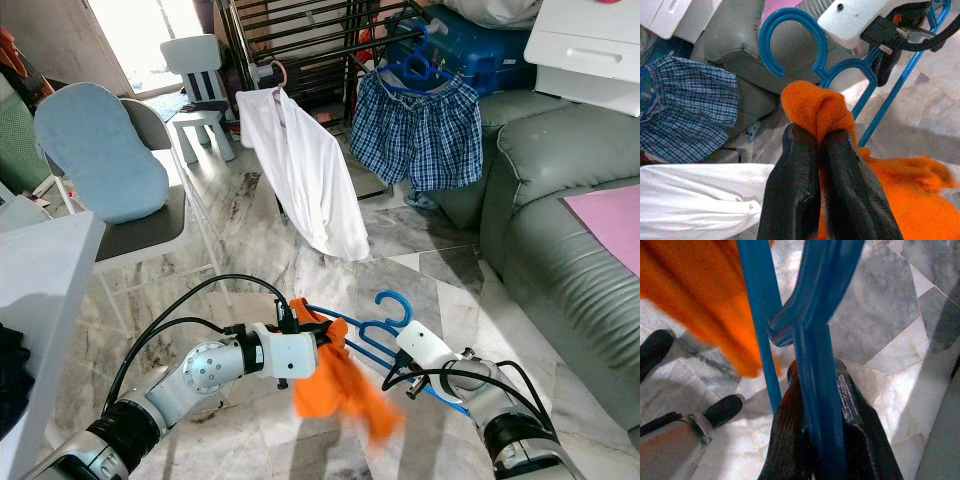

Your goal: Hang hanger

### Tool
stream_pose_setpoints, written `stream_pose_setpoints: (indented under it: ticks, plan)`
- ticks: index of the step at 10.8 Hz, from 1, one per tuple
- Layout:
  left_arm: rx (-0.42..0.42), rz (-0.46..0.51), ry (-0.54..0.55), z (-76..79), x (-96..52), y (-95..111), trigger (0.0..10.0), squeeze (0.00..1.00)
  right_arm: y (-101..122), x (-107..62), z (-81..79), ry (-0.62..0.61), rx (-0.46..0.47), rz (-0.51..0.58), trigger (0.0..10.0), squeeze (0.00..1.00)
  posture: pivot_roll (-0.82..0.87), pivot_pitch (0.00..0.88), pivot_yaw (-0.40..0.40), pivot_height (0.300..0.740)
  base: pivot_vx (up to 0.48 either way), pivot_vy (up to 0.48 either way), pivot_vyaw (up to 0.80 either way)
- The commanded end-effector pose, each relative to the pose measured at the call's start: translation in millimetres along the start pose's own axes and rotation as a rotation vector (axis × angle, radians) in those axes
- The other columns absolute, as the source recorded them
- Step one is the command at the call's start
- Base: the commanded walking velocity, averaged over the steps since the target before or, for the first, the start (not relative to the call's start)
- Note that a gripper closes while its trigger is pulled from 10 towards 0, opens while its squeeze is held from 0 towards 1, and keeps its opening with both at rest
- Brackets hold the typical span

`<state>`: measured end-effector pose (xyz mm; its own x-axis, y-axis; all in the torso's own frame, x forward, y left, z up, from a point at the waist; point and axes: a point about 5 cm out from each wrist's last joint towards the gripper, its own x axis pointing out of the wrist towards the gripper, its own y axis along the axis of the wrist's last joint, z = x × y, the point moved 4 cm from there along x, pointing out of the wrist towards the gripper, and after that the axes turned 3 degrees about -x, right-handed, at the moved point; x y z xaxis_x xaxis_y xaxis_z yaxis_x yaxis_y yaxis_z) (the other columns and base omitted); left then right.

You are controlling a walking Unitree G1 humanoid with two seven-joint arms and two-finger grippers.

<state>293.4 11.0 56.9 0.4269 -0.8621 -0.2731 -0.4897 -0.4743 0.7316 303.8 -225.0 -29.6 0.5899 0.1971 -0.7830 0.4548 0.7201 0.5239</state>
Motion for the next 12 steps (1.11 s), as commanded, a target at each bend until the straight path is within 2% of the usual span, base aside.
stream_pose_setpoints:
  ticks: [1,2,3,4,5,6,7,8,9,11,12]
  plan:
    - [0.009,-0.006,-0.009,0.2,-2.7,-2.6,10.0,0.0,5.8,1.4,-1.4,0.003,0.007,0.022,10.0,0.0,-0.14,0.0,0.128,0.74,0.0,0.0,0.0]
    - [0.006,0.003,-0.012,0.5,-2.3,-1.2,10.0,0.0,9.6,2.5,0.5,-0.012,0.04,0.031,10.0,0.0,-0.14,0.0,0.128,0.74,0.0,0.0,0.0]
    - [-0.177,-0.172,0.338,-32.7,-23.4,-46.2,10.0,0.0,84.6,-3.8,40.8,-0.2,0.402,0.32,10.0,0.0,-0.14,0.0,0.106,0.74,0.0,0.0,0.0]
    - [-0.273,-0.215,0.423,-32.7,-32.0,-60.1,10.0,0.0,90.7,-3.2,39.2,-0.205,0.392,0.337,10.0,0.0,-0.15,0.0,0.1,0.74,0.0,0.0,0.0]
    - [-0.352,-0.217,0.502,-36.7,-38.1,-65.6,10.0,0.0,93.5,-1.8,36.0,-0.197,0.342,0.332,10.0,0.0,-0.14,0.0,0.087,0.74,0.0,0.0,0.0]
    - [-0.398,-0.221,0.558,-40.2,-41.6,-69.3,10.0,0.0,95.3,-1.5,36.2,-0.2,0.331,0.331,10.0,0.0,-0.14,0.0,0.073,0.74,0.0,0.0,0.0]
    - [-0.483,-0.222,0.636,-43.4,-46.0,-75.2,10.0,0.0,97.6,-0.9,36.3,-0.206,0.317,0.327,10.0,0.0,-0.14,0.0,0.057,0.74,0.0,0.0,0.0]
    - [-0.524,-0.199,0.696,-46.7,-51.2,-76.1,10.0,0.0,99.2,2.8,30.8,-0.181,0.312,0.298,10.0,0.0,-0.14,0.0,0.033,0.74,0.0,0.0,0.0]
    - [-0.515,-0.161,0.706,-48.0,-48.9,-69.1,10.0,0.0,97.8,4.1,30.2,-0.171,0.335,0.282,10.0,0.0,-0.12,0.0,0.014,0.74,0.0,0.0,0.0]
    - [-0.428,-0.136,0.631,-45.1,-38.1,-57.4,10.0,0.0,103.3,1.4,32.0,-0.137,0.297,0.308,10.0,0.0,-0.1,0.0,-0.001,0.74,0.0,0.0,0.0]
    - [-0.286,-0.175,0.457,-27.6,-28.9,-57.0,10.0,0.0,88.5,-2.1,34.3,-0.106,0.249,0.281,10.0,0.0,-0.13,0.0,0.025,0.74,0.0,0.0,0.0]
